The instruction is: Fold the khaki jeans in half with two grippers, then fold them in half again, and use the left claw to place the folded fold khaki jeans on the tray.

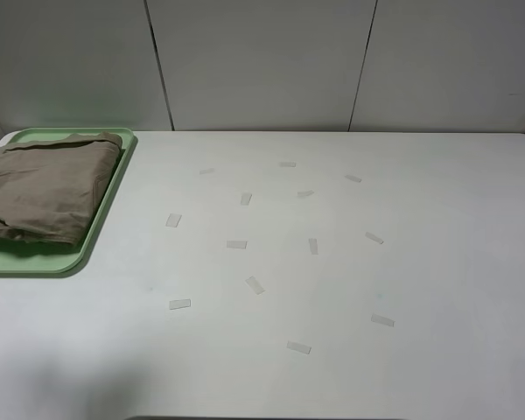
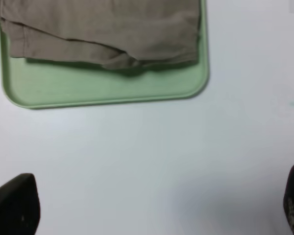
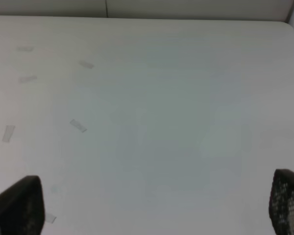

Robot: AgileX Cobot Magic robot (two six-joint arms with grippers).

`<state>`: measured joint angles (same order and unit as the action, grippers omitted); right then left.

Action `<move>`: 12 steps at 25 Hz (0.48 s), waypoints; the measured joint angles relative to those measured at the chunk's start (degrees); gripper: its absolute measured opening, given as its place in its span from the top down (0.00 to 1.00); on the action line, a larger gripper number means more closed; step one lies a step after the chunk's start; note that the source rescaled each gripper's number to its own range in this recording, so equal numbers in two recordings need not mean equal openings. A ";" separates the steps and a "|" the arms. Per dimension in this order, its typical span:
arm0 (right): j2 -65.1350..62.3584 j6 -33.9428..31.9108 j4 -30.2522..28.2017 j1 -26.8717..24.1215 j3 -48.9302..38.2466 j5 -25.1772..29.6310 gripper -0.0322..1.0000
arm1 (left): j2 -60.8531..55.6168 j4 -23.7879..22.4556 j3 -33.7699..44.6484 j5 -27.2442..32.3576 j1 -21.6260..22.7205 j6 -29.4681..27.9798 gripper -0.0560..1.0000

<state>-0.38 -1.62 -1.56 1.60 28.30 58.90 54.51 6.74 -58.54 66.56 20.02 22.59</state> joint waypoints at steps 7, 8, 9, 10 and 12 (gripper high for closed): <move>0.00 0.00 0.00 0.00 0.00 0.00 0.00 | -20.66 6.91 9.40 0.13 0.00 0.38 0.00; 0.00 0.00 0.00 0.00 0.00 0.00 0.00 | -23.63 7.46 10.44 0.13 0.00 0.42 0.00; 0.00 0.00 0.00 0.00 0.00 0.00 0.00 | -26.09 7.75 11.64 0.13 0.00 0.42 0.00; 0.00 0.00 0.00 0.00 0.00 0.00 0.00 | -28.96 7.81 12.73 0.13 0.00 0.42 0.00; 0.00 0.00 0.00 0.00 0.00 0.00 0.00 | -34.48 7.87 14.42 0.13 -0.70 0.42 0.00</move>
<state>-0.38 -1.62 -1.56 1.60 28.30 58.90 20.03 14.62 -44.12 66.69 19.32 23.01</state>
